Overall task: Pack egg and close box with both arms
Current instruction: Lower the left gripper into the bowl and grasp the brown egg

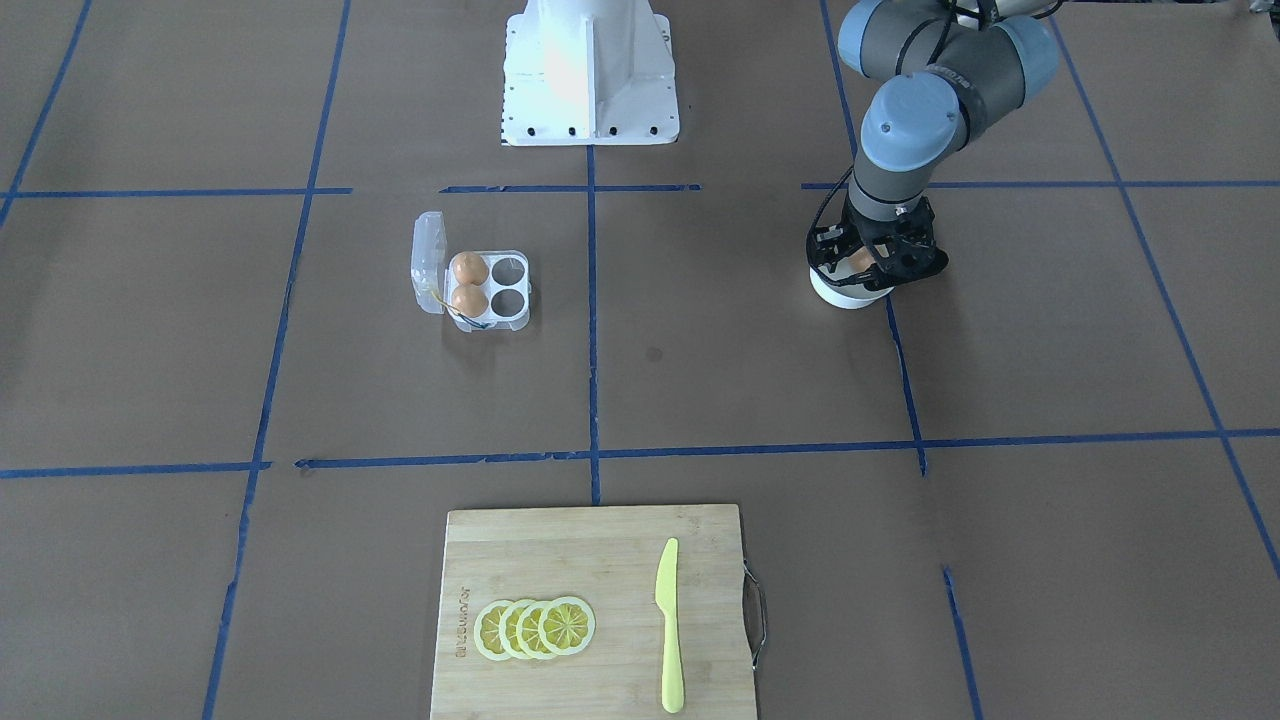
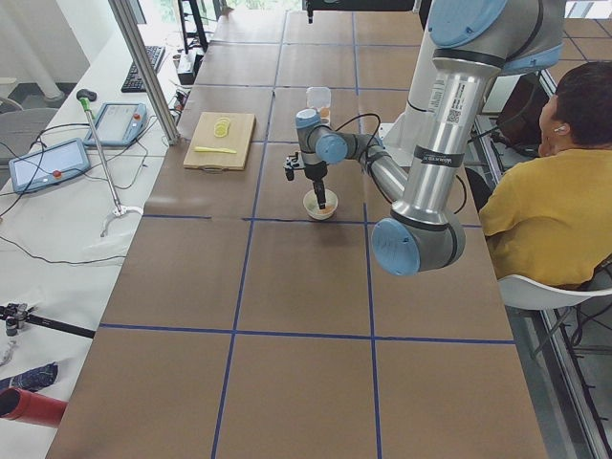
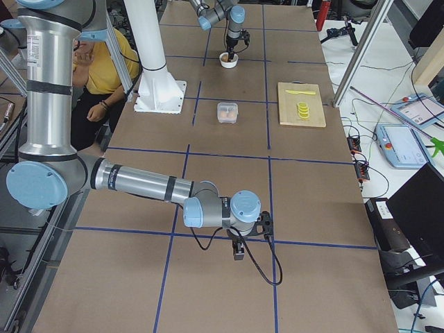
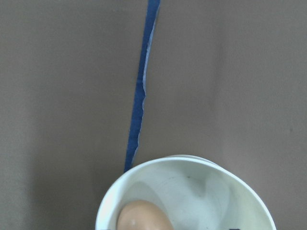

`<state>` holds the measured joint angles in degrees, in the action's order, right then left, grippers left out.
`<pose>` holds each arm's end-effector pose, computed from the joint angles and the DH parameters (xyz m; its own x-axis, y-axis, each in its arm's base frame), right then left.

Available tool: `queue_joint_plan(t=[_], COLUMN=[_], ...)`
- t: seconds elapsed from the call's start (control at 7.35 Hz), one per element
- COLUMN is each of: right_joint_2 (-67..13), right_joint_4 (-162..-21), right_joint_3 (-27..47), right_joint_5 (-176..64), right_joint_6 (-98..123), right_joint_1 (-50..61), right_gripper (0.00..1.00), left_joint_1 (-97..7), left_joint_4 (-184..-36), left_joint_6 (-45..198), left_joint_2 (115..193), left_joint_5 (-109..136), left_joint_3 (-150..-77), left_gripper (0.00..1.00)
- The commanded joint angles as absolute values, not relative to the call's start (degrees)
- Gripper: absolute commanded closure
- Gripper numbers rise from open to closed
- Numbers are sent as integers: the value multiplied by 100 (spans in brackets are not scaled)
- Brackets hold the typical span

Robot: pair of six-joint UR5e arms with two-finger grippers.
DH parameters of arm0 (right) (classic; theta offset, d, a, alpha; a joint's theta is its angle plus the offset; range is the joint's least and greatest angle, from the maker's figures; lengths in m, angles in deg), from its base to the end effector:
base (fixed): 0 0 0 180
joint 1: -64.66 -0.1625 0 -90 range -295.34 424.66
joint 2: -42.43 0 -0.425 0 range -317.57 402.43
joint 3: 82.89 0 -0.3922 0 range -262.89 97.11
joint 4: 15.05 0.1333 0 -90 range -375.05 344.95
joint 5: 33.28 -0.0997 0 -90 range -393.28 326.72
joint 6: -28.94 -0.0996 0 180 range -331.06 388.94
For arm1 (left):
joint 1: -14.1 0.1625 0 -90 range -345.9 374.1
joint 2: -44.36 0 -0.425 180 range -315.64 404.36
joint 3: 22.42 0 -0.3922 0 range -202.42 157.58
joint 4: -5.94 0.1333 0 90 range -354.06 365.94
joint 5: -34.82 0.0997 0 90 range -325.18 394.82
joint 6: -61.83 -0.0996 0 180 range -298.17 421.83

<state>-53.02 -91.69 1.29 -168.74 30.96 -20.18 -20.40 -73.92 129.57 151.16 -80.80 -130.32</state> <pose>0.0219 -0.4502 0.7284 0.6926 -0.1240 0.7106 0.1144 0.9915 0.0616 0.4214 -0.3991 0.3863 0.8311 -0.1567 -0.5336 0.0516 0.9771 -0.2065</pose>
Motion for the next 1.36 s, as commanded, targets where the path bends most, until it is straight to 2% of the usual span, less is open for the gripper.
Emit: queue_joint_plan(t=[0.0, 0.82, 1.23], right_joint_2=[-5302, -5302, -5302], right_joint_4=[-9169, -9169, -9169], right_joint_3=[122, 114, 122], right_joint_5=[-16881, -16881, -16881], right_joint_6=[3097, 3088, 3088], right_joint_1=[-2024, -2024, -2024], right_gripper=[0, 0, 0], left_joint_1=[-2000, -1930, -1929], left_joint_4=[-7352, -7343, -7334], left_joint_6=[12959, 12968, 12959], left_joint_2=[15132, 15132, 15132], left_joint_5=[-8076, -8076, -8084], left_joint_3=[-12938, -12816, -12815], left_gripper=[17, 19, 25])
